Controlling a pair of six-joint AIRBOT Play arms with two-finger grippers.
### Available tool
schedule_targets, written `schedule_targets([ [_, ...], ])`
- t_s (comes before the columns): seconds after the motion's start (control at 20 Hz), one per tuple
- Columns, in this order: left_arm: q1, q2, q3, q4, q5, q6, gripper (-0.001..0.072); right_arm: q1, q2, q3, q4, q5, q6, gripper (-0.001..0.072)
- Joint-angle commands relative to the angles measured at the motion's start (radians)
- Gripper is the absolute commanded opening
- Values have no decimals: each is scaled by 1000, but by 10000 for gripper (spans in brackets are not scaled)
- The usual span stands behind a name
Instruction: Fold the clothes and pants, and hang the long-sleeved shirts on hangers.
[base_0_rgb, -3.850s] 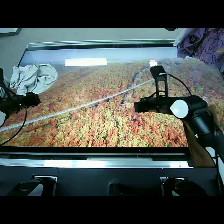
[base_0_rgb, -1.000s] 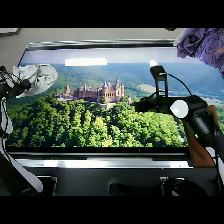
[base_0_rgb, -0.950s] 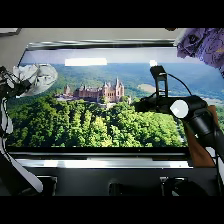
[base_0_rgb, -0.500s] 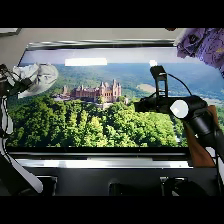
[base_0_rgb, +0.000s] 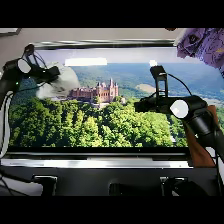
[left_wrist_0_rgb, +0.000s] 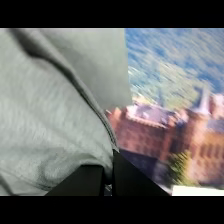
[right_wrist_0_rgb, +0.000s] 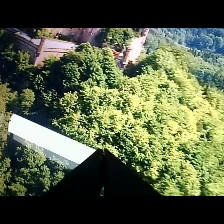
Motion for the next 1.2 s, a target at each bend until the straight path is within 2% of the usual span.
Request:
schedule_targets([
  [0.0,-199,257,-210,-90,-41,-71,10,1,1,1,0,0,0,33],
  [0.2,-425,464,-361,-124,-55,-232,10,1,1,1,0,0,0,33],
  [0.4,-634,538,-510,-123,-47,-364,11,1,1,1,0,0,0,33],
  [0.55,-756,536,-674,-122,77,-431,11,1,1,1,0,0,0,33],
  [0.6,-774,536,-732,-136,138,-468,12,1,1,1,0,0,0,33],
  [0.7,-768,536,-805,-200,228,-478,26,1,1,1,0,0,0,33],
  [0.75,-746,537,-808,-203,222,-474,141,1,1,1,0,0,0,33],
  [0.85,-668,558,-785,-207,177,-395,647,1,1,1,0,0,0,33],
  [0.9,-614,575,-766,-206,137,-356,700,1,1,1,1,0,1,33],
  [0.95,-547,599,-743,-206,95,-315,711,1,1,1,2,0,1,33],
  [1.15,-280,687,-686,-207,41,-203,710,1,1,1,3,2,1,33],
])
